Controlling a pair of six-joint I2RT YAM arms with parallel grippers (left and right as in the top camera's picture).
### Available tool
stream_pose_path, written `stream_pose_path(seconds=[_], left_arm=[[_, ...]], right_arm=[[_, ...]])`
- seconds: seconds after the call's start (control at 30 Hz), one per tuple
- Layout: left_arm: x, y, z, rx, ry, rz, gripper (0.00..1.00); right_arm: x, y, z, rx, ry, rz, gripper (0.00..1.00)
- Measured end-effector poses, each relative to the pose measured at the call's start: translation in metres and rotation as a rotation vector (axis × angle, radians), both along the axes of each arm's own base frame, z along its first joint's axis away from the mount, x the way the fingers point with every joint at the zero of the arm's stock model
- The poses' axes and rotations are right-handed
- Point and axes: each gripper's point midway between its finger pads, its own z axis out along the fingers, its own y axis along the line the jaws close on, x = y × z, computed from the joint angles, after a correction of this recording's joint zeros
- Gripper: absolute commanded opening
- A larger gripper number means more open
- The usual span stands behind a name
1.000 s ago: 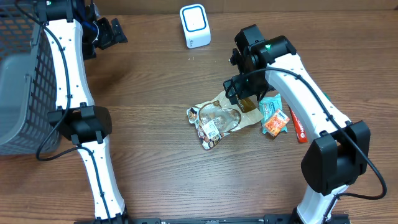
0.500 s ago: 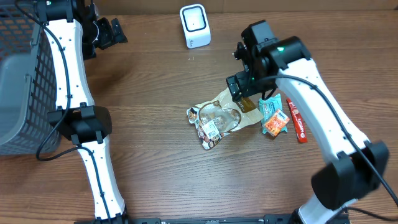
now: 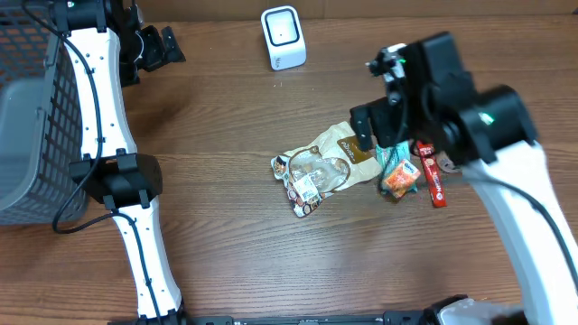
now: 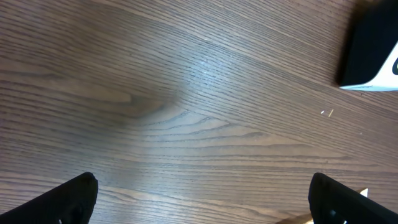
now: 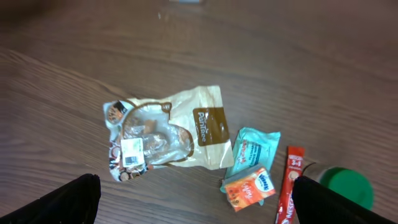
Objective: Scan the item barcode
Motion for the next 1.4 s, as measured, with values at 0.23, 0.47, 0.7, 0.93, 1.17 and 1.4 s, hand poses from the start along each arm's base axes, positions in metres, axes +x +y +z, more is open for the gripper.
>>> stream_pose_path(seconds=[0.23, 0.47, 0.7, 0.93, 1.17, 1.4], left_arm=[[0.000, 0.000, 0.000, 0.000, 0.000, 0.000, 1.00], [0.000, 0.000, 0.000, 0.000, 0.000, 0.000, 1.00], [0.000, 0.000, 0.000, 0.000, 0.000, 0.000, 1.00], [0.000, 0.000, 0.000, 0.000, 0.000, 0.000, 1.00], [0.000, 0.000, 0.000, 0.000, 0.000, 0.000, 1.00], [0.000, 0.000, 0.000, 0.000, 0.000, 0.000, 1.00]], right_arm=[[-0.045, -0.018, 0.070, 0.082, -0.211, -0.001, 1.00], [-0.106, -0.041, 0.129, 0.168, -0.429, 0.000, 1.00], [-0.173, -0.068, 0.167, 0.246, -0.624, -0.001, 1.00], [-0.220, -0.086, 0.154, 0.246, -0.628, -0.002, 1.00], [-0.261, -0.109, 0.160, 0.271, -0.750, -0.035, 1.00], [-0.286, -0.124, 0.160, 0.269, -0.842, -0.108, 1.00]])
